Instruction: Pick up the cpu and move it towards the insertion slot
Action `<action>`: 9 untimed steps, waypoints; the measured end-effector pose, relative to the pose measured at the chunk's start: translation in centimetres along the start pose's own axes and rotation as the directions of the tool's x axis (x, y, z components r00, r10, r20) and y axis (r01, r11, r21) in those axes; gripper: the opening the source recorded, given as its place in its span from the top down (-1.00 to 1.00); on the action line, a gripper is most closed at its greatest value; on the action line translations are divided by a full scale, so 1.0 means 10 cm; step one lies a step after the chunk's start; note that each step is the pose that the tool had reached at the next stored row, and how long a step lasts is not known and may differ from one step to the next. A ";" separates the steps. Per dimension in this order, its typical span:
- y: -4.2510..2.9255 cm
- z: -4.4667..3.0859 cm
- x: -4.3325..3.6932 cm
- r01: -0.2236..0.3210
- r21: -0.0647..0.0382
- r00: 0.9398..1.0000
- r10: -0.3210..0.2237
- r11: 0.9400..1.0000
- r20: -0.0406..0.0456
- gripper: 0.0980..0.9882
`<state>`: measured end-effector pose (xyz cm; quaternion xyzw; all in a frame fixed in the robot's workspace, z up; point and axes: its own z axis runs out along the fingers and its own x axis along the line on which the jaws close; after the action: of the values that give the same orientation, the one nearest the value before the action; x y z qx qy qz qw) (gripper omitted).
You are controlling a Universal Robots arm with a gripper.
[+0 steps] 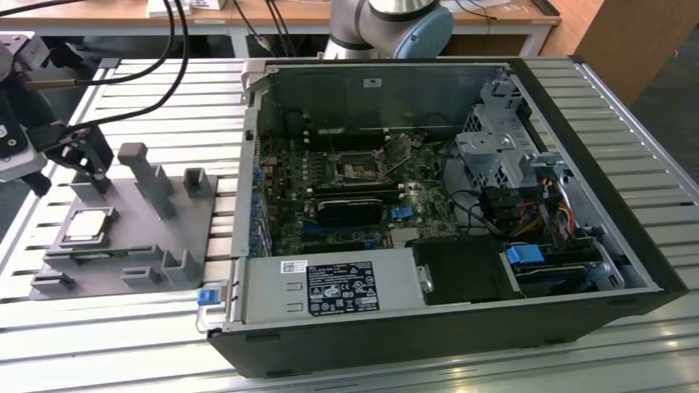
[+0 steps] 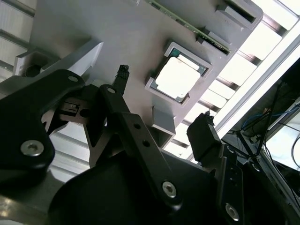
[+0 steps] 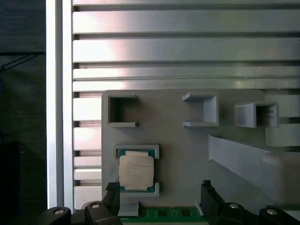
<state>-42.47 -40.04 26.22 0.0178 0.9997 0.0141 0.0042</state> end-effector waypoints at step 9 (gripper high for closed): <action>-0.007 0.060 0.010 -0.048 0.001 0.999 0.048 0.999 0.001 -0.52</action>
<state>-42.57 -40.09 25.63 0.0416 0.9990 0.0137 0.0045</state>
